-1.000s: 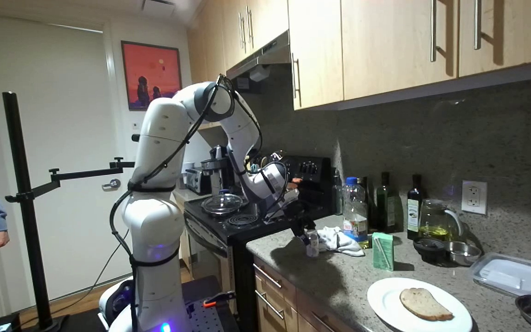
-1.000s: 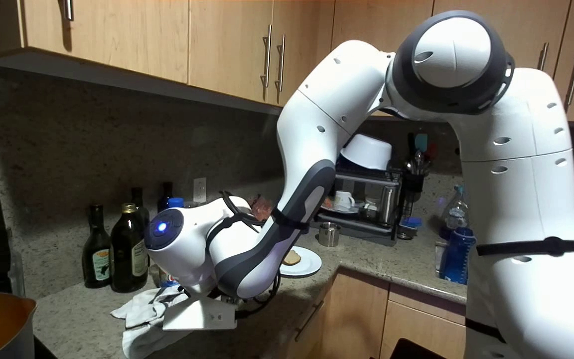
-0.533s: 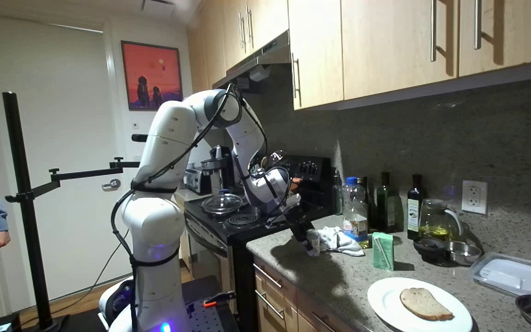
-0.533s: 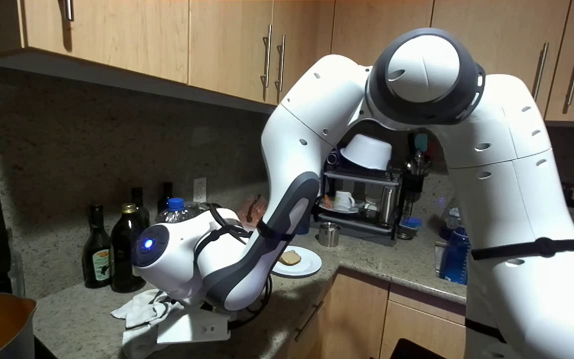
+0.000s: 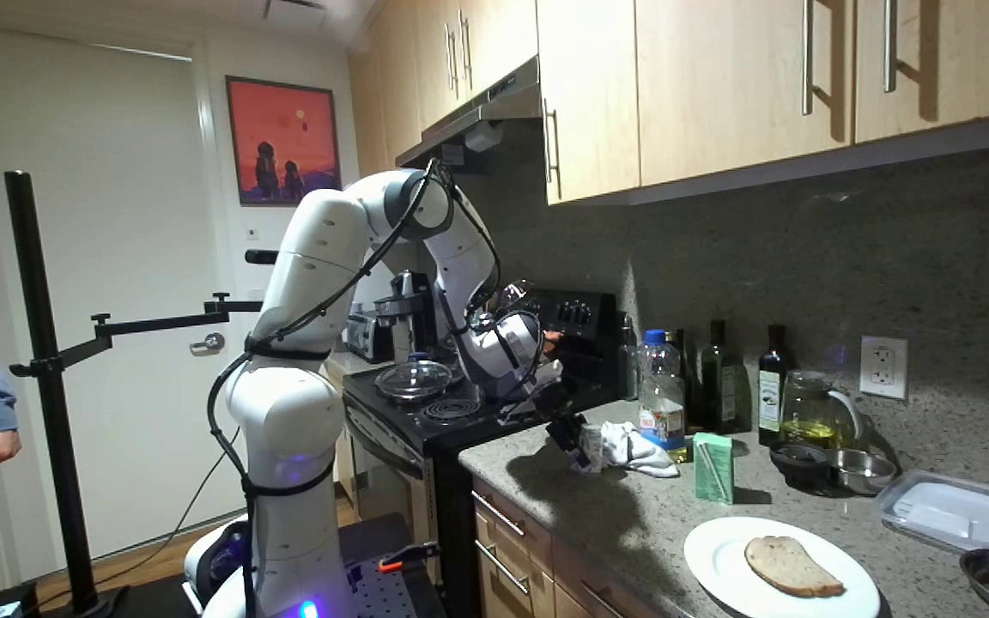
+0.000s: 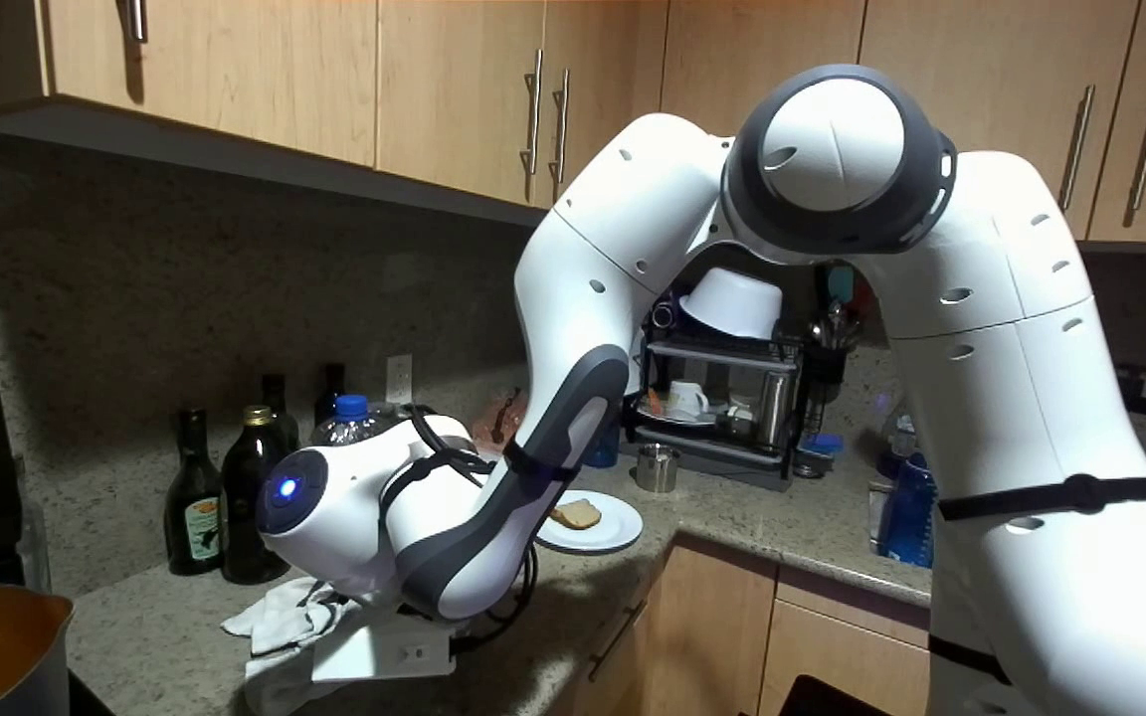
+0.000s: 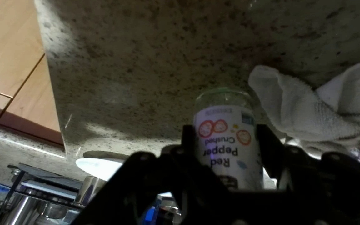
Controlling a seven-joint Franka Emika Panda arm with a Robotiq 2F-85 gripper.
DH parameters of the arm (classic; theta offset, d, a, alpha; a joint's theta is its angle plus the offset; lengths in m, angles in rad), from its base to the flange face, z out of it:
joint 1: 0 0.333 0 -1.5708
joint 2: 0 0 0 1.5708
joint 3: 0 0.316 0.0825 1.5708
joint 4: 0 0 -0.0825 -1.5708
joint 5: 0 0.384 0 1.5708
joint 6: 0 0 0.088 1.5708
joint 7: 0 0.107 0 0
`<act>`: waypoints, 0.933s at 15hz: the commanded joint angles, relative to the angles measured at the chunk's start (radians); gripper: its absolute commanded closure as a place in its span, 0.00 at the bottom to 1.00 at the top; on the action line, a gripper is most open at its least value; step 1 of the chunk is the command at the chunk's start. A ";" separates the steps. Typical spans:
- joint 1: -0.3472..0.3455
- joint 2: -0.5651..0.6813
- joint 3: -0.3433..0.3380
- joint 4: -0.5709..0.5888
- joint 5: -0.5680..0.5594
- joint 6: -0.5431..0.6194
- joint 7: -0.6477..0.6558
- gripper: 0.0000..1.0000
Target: Pour contents from the bottle onto the bread
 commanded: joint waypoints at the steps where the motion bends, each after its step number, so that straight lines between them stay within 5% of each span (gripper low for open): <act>1: -0.002 -0.011 0.000 0.000 -0.007 -0.039 0.032 0.73; 14: -0.096 -0.098 -0.019 -0.072 0.016 0.109 0.022 0.73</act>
